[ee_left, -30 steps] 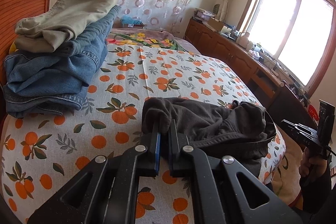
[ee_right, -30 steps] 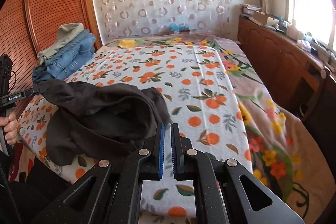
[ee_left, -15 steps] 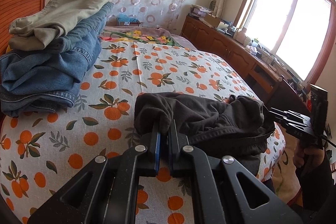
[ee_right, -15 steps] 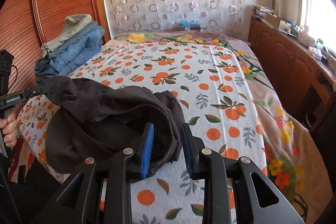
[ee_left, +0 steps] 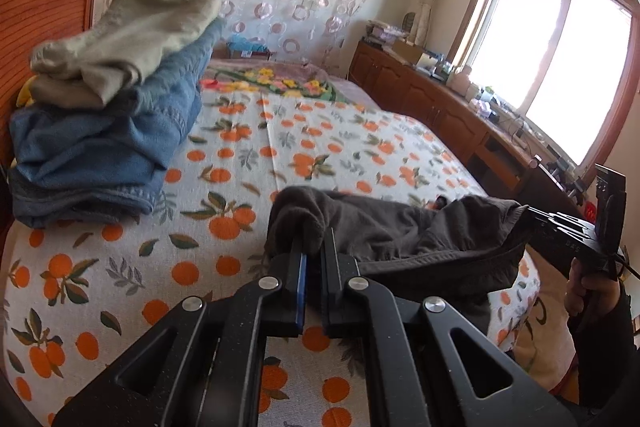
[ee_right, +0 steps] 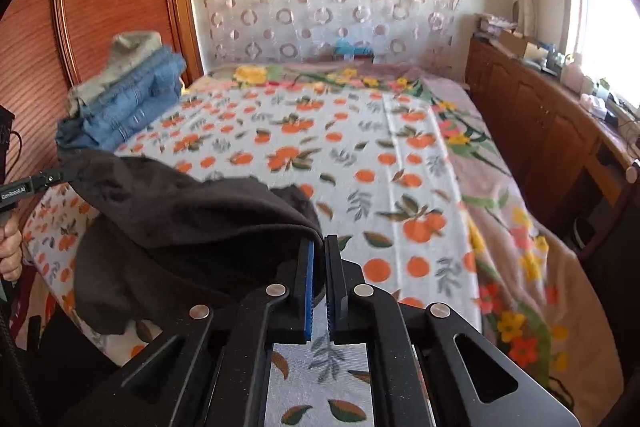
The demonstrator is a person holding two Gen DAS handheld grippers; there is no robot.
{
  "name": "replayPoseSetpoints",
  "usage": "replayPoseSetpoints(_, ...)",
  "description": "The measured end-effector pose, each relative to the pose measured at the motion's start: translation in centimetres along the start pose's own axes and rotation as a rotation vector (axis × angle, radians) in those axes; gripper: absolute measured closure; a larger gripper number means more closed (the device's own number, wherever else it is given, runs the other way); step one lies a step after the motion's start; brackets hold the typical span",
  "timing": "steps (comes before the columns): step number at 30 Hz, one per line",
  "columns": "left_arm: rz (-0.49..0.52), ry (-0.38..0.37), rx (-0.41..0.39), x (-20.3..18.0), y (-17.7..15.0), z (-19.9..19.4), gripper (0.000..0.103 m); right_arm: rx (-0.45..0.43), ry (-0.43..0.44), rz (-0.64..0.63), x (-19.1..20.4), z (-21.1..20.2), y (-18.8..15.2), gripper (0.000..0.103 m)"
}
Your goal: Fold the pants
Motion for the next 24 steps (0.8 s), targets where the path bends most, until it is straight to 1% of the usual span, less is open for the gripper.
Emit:
replayPoseSetpoints(4, -0.008, -0.021, -0.074, -0.7, 2.5, -2.6, 0.097, -0.100, -0.016, -0.014, 0.3, -4.0, 1.8, 0.099)
replayPoseSetpoints(8, -0.009, -0.059, -0.144, -1.5, 5.5, -5.6, 0.097, -0.237, -0.024, -0.010, 0.3, -8.9, 4.4, 0.099)
replayPoseSetpoints(11, 0.011, -0.080, -0.204, -2.6, 8.0, -8.3, 0.097, -0.301, -0.035, -0.027, 0.5, -11.3, 5.9, 0.099)
replayPoseSetpoints(15, 0.038, -0.092, -0.270, -3.7, 10.6, -11.2, 0.097, -0.359, -0.048, -0.066, 1.0, -13.9, 7.9, 0.100)
replayPoseSetpoints(19, 0.052, -0.082, -0.306, -3.7, 12.0, -12.4, 0.097, -0.376, -0.049, -0.085, 1.3, -14.6, 8.7, 0.100)
replayPoseSetpoints(21, 0.052, -0.072, -0.299, -3.4, 12.3, -11.8, 0.097, -0.365, -0.048, -0.094, 1.2, -13.7, 9.1, 0.100)
replayPoseSetpoints(22, 0.052, -0.066, -0.292, -3.2, 12.5, -11.3, 0.097, -0.356, -0.047, -0.096, 1.1, -12.8, 8.8, 0.100)
replayPoseSetpoints(24, 0.062, -0.046, -0.273, -3.0, 13.0, -9.6, 0.097, -0.323, -0.066, -0.122, 1.0, -10.7, 9.7, 0.100)
Point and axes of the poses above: each gripper's, at about its wrist camera, not at the fingertips, and z roughly the way its jaws point, x to its left, y to its top, the point moved 6 cm from there along z, roughly the way its jaws point, and after that the axes turned 12 degrees about y, right-handed, at the moved point
